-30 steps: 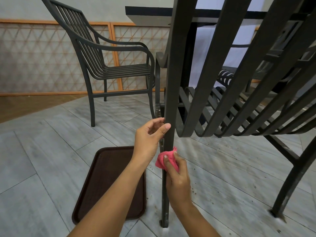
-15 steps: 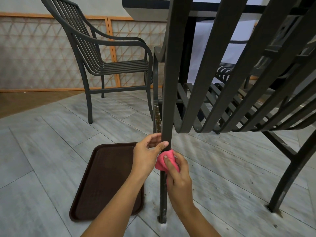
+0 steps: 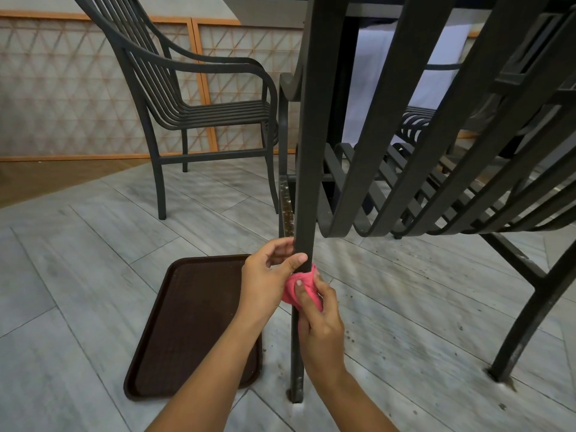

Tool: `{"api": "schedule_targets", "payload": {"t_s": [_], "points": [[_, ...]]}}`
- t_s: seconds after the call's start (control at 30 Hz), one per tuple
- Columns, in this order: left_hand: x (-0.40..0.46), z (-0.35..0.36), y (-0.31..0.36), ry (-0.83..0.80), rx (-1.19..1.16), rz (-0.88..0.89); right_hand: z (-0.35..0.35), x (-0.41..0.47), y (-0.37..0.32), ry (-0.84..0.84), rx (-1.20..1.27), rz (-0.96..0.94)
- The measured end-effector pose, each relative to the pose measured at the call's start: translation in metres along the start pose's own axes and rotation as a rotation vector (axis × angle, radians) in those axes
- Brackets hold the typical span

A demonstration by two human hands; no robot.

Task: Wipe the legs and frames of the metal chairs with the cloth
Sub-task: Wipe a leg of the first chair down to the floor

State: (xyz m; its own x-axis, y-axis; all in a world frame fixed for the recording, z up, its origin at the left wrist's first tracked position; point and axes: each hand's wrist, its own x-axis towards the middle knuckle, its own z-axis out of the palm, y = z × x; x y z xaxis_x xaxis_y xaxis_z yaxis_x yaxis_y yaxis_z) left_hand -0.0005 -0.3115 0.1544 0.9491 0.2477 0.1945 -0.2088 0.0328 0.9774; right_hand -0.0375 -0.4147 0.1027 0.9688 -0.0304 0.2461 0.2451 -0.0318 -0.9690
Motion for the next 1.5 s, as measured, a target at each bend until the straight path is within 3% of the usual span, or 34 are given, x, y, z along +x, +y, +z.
{"api": "schedule_targets", "payload": {"t_s": [0.3,0.4,0.47,0.57,0.63,0.73,0.83,1.1,1.33,1.43,1.5], "points": [[-0.002,0.002,0.001,-0.004,-0.032,0.027,-0.005,-0.003,0.025,-0.068,-0.18,-0.076],[-0.002,0.002,0.0,-0.004,-0.026,0.029,-0.007,-0.005,0.034,-0.078,-0.38,-0.211],[-0.002,0.002,0.0,0.002,-0.02,0.031,-0.005,-0.006,0.035,0.056,-0.502,-0.331],[-0.001,0.003,-0.001,0.011,-0.026,0.029,-0.002,-0.008,0.046,0.077,-0.633,-0.452],[-0.001,0.003,-0.002,0.015,-0.028,0.03,-0.005,-0.008,0.047,0.025,-0.585,-0.419],[-0.001,0.002,-0.003,0.013,-0.022,0.025,-0.007,-0.011,0.043,-0.069,-0.305,-0.11],[-0.001,0.001,-0.003,0.006,-0.014,0.014,-0.01,-0.013,0.046,-0.105,-0.287,-0.053],[-0.005,0.004,0.003,0.015,0.005,-0.005,-0.015,-0.015,0.045,-0.112,-0.55,-0.187],[-0.018,-0.001,-0.004,0.063,0.106,-0.012,-0.029,-0.025,0.044,-0.156,-0.314,-0.141],[-0.025,-0.006,-0.012,0.08,0.151,-0.047,-0.028,-0.024,0.047,-0.083,-0.389,-0.164],[-0.029,-0.007,-0.016,0.072,0.173,-0.059,-0.023,-0.022,0.046,0.026,-0.534,-0.312]]}}
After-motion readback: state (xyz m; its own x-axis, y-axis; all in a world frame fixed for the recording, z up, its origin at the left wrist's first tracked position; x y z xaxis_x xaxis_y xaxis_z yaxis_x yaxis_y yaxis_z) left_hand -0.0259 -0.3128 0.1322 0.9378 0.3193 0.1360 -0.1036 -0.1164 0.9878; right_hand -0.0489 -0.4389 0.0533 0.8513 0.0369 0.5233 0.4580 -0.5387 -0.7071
